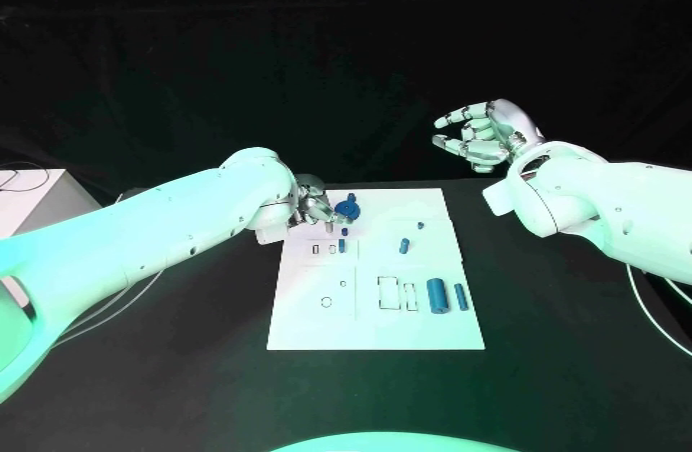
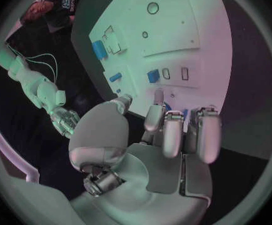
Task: Assemble the parts on the task board
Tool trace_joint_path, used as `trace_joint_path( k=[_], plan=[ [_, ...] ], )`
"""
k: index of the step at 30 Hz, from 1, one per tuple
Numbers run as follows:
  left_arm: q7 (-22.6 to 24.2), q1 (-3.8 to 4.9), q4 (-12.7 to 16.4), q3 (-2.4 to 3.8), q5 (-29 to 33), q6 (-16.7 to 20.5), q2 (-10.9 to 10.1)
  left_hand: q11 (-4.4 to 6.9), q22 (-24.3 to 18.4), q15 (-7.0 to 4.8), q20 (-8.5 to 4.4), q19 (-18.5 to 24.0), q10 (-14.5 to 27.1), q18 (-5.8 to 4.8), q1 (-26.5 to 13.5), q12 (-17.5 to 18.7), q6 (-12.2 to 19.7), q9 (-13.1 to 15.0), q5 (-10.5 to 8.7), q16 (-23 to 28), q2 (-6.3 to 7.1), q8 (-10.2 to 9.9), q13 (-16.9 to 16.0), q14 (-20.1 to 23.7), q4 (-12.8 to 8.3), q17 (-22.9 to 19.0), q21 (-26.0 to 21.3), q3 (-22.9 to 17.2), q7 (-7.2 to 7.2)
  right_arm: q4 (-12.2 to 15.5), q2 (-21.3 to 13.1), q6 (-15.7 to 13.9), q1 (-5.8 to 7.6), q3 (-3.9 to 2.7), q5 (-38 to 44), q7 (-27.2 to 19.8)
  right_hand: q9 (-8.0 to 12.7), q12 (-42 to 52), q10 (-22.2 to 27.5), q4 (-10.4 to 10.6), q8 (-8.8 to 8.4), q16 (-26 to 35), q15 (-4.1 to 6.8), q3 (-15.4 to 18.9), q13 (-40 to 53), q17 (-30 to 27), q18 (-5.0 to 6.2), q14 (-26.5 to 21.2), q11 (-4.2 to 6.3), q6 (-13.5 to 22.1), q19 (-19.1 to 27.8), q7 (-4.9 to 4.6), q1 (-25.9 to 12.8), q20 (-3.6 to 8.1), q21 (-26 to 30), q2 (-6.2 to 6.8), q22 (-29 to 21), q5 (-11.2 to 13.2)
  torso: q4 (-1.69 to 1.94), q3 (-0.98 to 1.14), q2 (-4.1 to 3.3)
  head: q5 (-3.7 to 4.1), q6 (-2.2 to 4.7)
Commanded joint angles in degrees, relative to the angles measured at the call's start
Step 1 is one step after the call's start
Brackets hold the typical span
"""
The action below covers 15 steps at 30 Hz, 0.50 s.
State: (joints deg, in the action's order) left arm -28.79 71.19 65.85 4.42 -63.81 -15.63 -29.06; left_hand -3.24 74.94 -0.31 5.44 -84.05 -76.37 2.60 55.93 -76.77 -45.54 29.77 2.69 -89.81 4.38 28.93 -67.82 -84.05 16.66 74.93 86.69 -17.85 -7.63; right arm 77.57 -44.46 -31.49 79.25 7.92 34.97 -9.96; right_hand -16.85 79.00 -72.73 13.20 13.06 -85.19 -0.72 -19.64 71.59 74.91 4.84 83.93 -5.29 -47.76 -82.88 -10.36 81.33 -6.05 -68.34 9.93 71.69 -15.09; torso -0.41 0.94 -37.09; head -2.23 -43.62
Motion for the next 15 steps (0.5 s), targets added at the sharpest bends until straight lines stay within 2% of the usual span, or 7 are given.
trace_joint_path(
  k=[1,8,15],
  plan=[
    [-1.4,0.23,-0.5,-0.14,-1.7,-5.3,1.0,0.2,6.5,-0.38,-0.57,-1.9,0.3,-0.8,-0.4,0.4,-0.3,0.4,0.08,-0.2,-0.34,0.3,0.6,-6.0,0.1,15.1,-0.1,0.5,0.13,0.0,0.0,1.0,0.03,-0.01,0.7,-0.1,0.1,-0.2,0.3,0.0,0.16,0.3,0.16,-0.5,0.0,6.3,0.24,3.9,-0.07,0.3,0.6,-0.04,0.0,-0.06,0.3,0.41,-0.1,-0.5,0.02,0.0,0.02,0.05,-0.14],
    [-1.5,0.32,-1.9,-0.53,-1.6,-7.0,2.7,0.76,6.7,-0.89,-1.05,-2.0,0.8,-0.84,2.4,1.4,0.7,3.6,0.11,-0.2,-2.53,2.4,2.1,-6.0,-0.4,15.1,0.0,0.6,0.72,0.1,0.0,1.0,0.03,-0.01,1.0,0.1,0.1,-0.2,0.4,-0.1,0.35,0.3,0.12,-1.0,-0.1,6.3,0.26,3.9,-0.11,0.5,0.6,-0.09,-0.2,-0.1,0.5,0.69,-0.2,-1.7,-0.05,-0.01,-0.06,0.08,-0.42],
    [-1.6,0.33,-2.9,-1.16,-1.4,-8.1,3.6,0.77,6.7,-0.92,-1.13,-2.0,0.8,-0.84,4.3,1.5,1.7,5.6,0.11,-0.2,-2.63,3.4,2.4,-6.0,-0.7,15.1,0.0,-1.6,0.69,0.1,-0.1,1.0,0.03,-0.01,1.3,0.4,0.1,-0.2,0.4,-0.2,0.46,0.3,0.11,-1.4,-0.1,6.3,0.25,3.9,-0.13,0.7,0.6,-0.11,-0.3,-0.12,0.4,0.87,-0.1,-2.4,-0.07,0.0,-0.07,0.04,-0.67]
  ],
)
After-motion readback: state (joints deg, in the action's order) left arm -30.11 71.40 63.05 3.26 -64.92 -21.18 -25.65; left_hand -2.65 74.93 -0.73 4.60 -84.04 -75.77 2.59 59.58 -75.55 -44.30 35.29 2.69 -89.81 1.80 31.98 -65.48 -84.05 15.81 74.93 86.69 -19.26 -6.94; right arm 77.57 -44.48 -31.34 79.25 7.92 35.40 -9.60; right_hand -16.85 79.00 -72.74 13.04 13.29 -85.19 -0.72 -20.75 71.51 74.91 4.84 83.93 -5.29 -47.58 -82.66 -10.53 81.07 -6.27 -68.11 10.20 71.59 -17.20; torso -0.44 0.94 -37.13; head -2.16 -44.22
